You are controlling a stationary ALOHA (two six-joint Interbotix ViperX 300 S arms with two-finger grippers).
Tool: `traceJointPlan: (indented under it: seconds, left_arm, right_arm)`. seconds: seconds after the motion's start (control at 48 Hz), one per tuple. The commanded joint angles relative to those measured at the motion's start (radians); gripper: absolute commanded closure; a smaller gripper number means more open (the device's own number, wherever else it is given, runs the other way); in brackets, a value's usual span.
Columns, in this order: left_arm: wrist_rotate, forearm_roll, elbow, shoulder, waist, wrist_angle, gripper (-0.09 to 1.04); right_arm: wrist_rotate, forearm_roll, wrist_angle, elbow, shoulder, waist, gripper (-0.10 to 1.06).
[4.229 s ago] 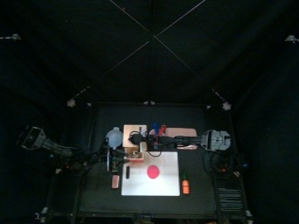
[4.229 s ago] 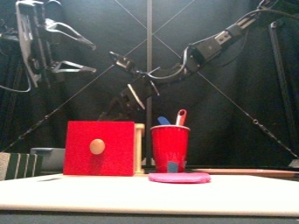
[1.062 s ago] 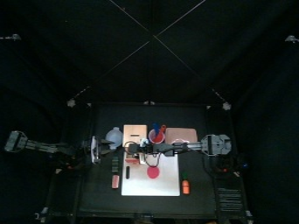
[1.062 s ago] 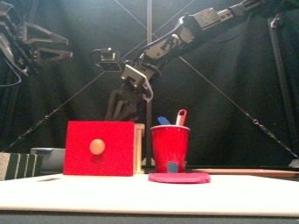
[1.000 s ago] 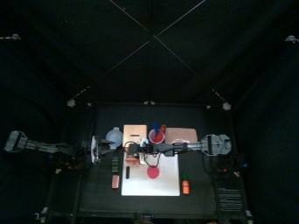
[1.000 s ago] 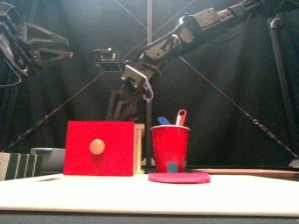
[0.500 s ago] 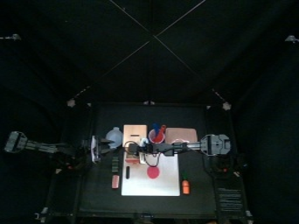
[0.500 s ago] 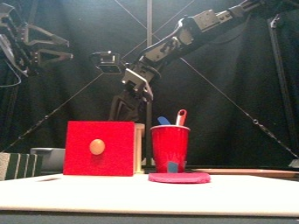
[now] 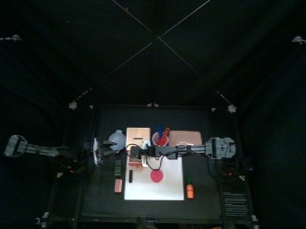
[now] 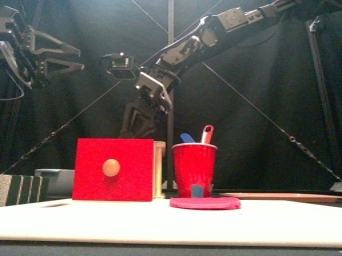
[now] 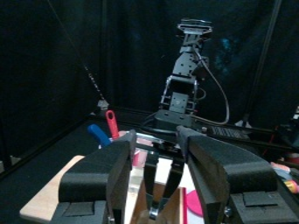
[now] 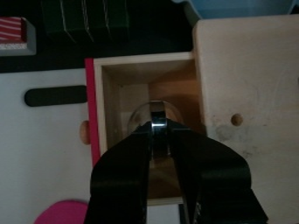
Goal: Get the cutter from the drawer then cut the dough then place the extra dough in the bowl
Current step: Place the cutter on the board
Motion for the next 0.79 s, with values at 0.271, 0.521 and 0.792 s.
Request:
traceJointPlan:
  seconds: [0.271, 0.521, 0.792]
  left_arm:
    - [0.000, 0.000, -0.017, 0.003, 0.028, -0.003, 0.15]
    - [0.002, -0.006, -0.015, 0.003, 0.046, -0.003, 0.14]
    - [0.006, -0.006, -0.014, 0.003, 0.074, -0.003, 0.15]
  right_arm:
    - [-0.002, -0.006, 0.100, -0.106, -0.112, 0.012, 0.39]
    - [0.000, -0.029, 0.117, -0.117, -0.155, 0.025, 0.39]
    - [0.003, -0.021, 0.129, 0.000, -0.321, 0.071, 0.39]
